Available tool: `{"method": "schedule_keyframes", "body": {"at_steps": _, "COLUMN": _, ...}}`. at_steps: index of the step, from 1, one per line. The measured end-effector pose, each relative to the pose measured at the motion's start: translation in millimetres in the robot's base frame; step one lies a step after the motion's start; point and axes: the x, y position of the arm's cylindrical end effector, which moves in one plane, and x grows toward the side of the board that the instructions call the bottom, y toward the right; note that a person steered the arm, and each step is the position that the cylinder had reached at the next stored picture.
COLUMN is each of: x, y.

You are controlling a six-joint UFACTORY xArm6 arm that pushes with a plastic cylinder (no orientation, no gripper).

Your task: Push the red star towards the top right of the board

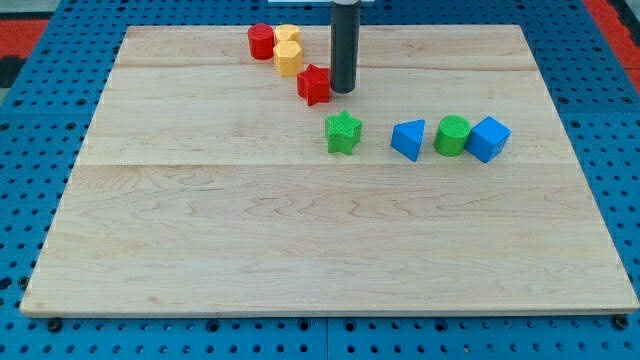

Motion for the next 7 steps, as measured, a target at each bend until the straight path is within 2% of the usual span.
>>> {"method": "schedule_keyframes", "body": {"at_steps": 2, "x": -1, "y": -4}}
{"method": "schedule_keyframes", "body": {"at_steps": 3, "x": 20, "y": -12}}
{"method": "schedule_keyframes", "body": {"at_steps": 4, "x": 52, "y": -53}}
{"method": "schedule_keyframes", "body": {"at_steps": 5, "x": 7, "y": -126}}
{"method": "schedule_keyframes", "body": {"at_steps": 6, "x": -16, "y": -60}}
{"method": "schedule_keyframes", "body": {"at_steps": 7, "x": -11, "y": -40}}
